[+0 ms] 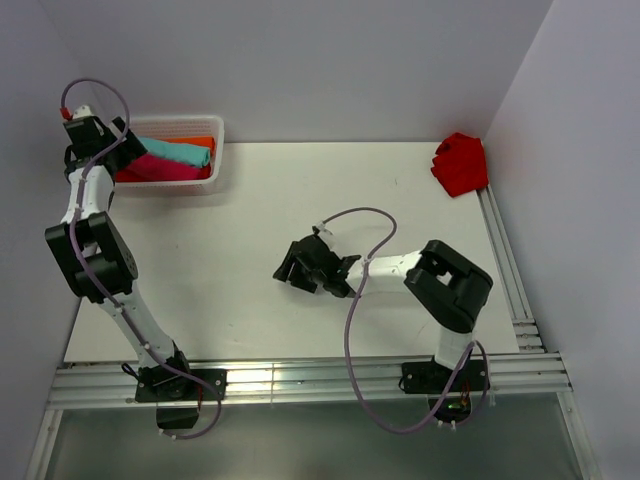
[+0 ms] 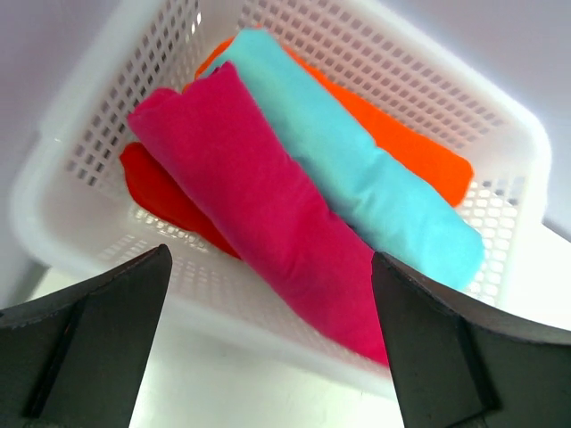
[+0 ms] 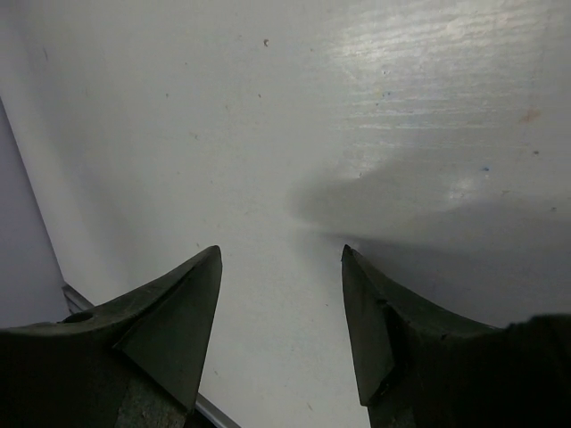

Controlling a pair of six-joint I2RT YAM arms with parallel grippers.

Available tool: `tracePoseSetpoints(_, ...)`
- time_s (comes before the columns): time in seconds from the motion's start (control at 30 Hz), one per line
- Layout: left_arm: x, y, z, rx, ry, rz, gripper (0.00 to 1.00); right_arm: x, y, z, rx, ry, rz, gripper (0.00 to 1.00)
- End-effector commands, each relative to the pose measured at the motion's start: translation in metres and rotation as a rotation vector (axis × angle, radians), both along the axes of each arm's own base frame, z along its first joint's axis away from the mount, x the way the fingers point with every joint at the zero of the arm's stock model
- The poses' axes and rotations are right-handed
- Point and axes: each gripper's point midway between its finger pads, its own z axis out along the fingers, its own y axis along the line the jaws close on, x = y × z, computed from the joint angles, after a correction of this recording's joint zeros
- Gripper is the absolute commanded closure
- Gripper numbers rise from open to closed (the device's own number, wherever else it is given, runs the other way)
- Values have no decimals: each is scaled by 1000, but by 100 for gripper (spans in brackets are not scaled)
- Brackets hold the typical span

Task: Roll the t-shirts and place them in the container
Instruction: Place the rolled tshirt into the container

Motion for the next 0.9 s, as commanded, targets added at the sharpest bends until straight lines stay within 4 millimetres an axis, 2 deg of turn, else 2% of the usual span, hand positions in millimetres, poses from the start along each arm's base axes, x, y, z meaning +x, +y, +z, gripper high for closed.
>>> tracePoseSetpoints(0.0, -21, -10, 64, 99, -75, -61, 1, 14, -6, 38, 50, -99, 2, 36)
tracePoseSetpoints(0.03, -28, -20, 79, 106, -101, -106, 1, 18, -10, 48, 63, -118, -6, 36)
tracePoseSetpoints(0.1, -44, -33, 72, 117, -69, -169, 1, 20, -21, 51, 36, -141, -19, 35)
tracePoseSetpoints(0.13, -54, -44, 84, 123, -84, -216, 1, 23, -27, 66, 48, -170, -32, 35)
tracePoseSetpoints(0.2, -74, -62, 71, 130, -34, -298, 1, 25, -43, 72, 12, -200, -56, 33)
tracePoseSetpoints(0.23, -90, -73, 70, 134, -24, -331, 1, 27, -51, 90, 28, -235, -75, 32)
tracePoseSetpoints(0.3, -110, -96, 64, 160, -6, -428, 1, 27, -69, 97, -9, -269, -105, 30)
tracePoseSetpoints(0.33, -123, -108, 76, 179, -33, -460, 1, 28, -77, 115, 8, -306, -125, 29)
tracePoseSetpoints(0.37, -137, -126, 57, 187, -3, -543, 1, 28, -86, 120, -5, -322, -135, 28)
tracePoseSetpoints(0.4, -147, -137, 54, 186, -6, -583, 1, 29, -98, 123, -33, -336, -166, 28)
tracePoseSetpoints(0.43, -160, -148, 63, 202, -36, -612, 1, 26, -108, 138, -26, -362, -185, 27)
tracePoseSetpoints(0.47, -171, -161, 47, 194, -14, -656, 1, 25, -116, 144, -32, -376, -204, 25)
tracePoseSetpoints(0.5, -179, -171, 46, 187, -21, -690, 1, 23, -128, 142, -67, -384, -226, 24)
tracePoseSetpoints(0.53, -190, -180, 52, 198, -45, -713, 1, 20, -137, 157, -49, -414, -245, 23)
tracePoseSetpoints(0.57, -202, -195, 40, 181, -25, -763, 1, 18, -144, 160, -56, -424, -255, 23)
tracePoseSetpoints(0.6, -211, -206, 38, 177, -28, -802, 1, 14, -153, 159, -76, -419, -265, 23)
tracePoseSetpoints(0.63, -223, -214, 35, 181, -32, -827, 1, 11, -164, 171, -67, -443, -299, 23)
tracePoseSetpoints(0.7, -237, -237, 34, 183, -54, -913, 1, 3, -180, 169, -89, -436, -322, 23)
tracePoseSetpoints(0.73, -246, -242, 33, 185, -65, -925, 1, 0, -190, 179, -72, -462, -353, 22)
tracePoseSetpoints(0.77, -250, -250, 34, 184, -81, -948, 1, -4, -198, 173, -84, -457, -364, 21)
tracePoseSetpoints(0.83, -261, -258, 36, 184, -106, -986, 1, -10, -212, 182, -58, -489, -402, 21)
tracePoseSetpoints(0.87, -264, -262, 37, 183, -111, -1000, 1, -13, -217, 178, -62, -489, -411, 21)
